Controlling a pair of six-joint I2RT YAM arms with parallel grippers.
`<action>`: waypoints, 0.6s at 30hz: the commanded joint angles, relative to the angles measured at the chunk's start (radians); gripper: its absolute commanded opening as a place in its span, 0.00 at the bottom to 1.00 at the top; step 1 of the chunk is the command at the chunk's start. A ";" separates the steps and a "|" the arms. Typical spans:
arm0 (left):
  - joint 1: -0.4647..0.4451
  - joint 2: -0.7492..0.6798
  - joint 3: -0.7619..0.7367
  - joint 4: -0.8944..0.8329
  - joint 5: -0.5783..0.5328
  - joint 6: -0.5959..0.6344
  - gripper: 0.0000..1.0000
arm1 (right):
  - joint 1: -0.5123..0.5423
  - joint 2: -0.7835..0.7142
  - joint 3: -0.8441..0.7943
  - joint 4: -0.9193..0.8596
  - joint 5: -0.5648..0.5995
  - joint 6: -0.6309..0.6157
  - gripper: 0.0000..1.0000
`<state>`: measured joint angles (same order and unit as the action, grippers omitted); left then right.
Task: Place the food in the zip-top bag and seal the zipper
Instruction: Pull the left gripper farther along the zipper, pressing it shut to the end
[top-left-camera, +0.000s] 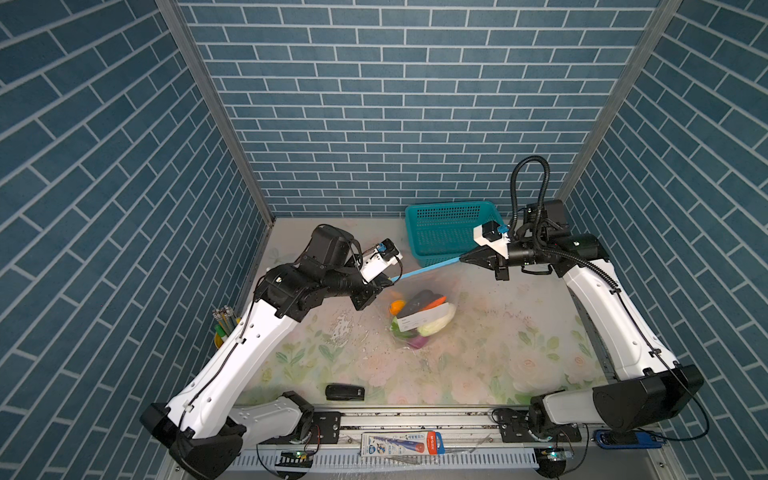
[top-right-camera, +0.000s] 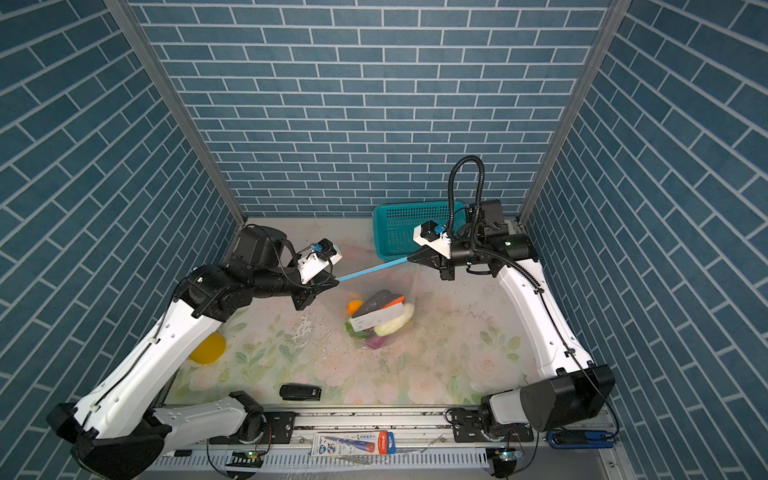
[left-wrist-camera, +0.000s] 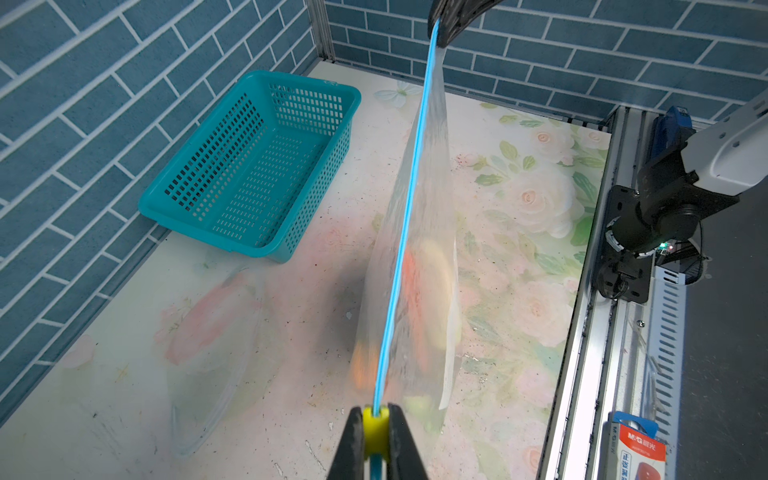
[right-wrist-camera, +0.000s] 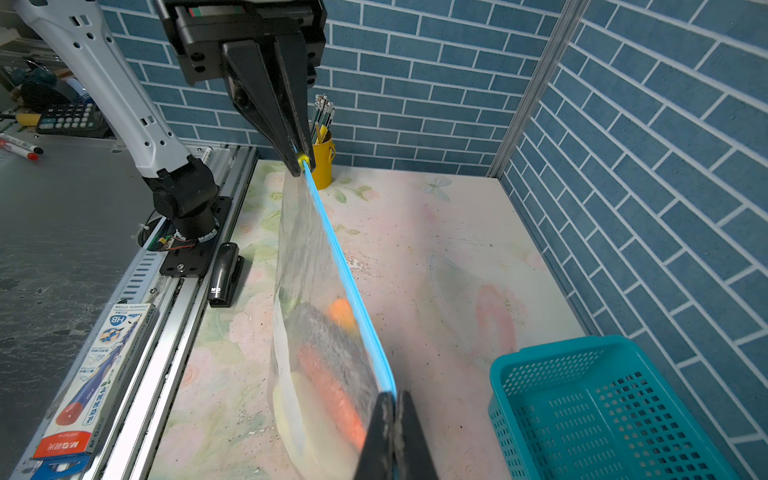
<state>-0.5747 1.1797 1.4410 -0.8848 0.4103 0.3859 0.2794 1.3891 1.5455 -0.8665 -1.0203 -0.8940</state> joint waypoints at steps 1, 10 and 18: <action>0.019 -0.031 -0.015 -0.097 -0.050 0.002 0.03 | -0.037 -0.031 -0.015 0.033 0.029 0.010 0.00; 0.019 -0.040 -0.016 -0.111 -0.053 0.001 0.03 | -0.046 -0.030 -0.015 0.034 0.031 0.014 0.00; 0.019 -0.064 -0.036 -0.121 -0.070 -0.004 0.04 | -0.051 -0.028 -0.015 0.034 0.039 0.016 0.00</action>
<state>-0.5743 1.1450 1.4208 -0.9115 0.3939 0.3855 0.2668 1.3891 1.5455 -0.8658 -1.0161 -0.8864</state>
